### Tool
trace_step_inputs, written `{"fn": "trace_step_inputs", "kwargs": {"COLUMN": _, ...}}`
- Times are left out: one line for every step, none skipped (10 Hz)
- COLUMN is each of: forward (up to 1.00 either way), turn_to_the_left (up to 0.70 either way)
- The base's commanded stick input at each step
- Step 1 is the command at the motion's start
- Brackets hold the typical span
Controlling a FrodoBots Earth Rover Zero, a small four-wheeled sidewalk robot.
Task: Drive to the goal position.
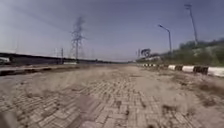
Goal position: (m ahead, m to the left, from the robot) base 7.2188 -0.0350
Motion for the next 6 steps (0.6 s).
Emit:
{"fn": "trace_step_inputs", "kwargs": {"forward": 1.00, "turn_to_the_left": -0.40}}
{"fn": "trace_step_inputs", "kwargs": {"forward": 1.00, "turn_to_the_left": -0.40}}
{"fn": "trace_step_inputs", "kwargs": {"forward": 1.00, "turn_to_the_left": -0.40}}
{"fn": "trace_step_inputs", "kwargs": {"forward": 1.00, "turn_to_the_left": -0.19}}
{"fn": "trace_step_inputs", "kwargs": {"forward": 1.00, "turn_to_the_left": 0.00}}
{"fn": "trace_step_inputs", "kwargs": {"forward": 1.00, "turn_to_the_left": 0.00}}
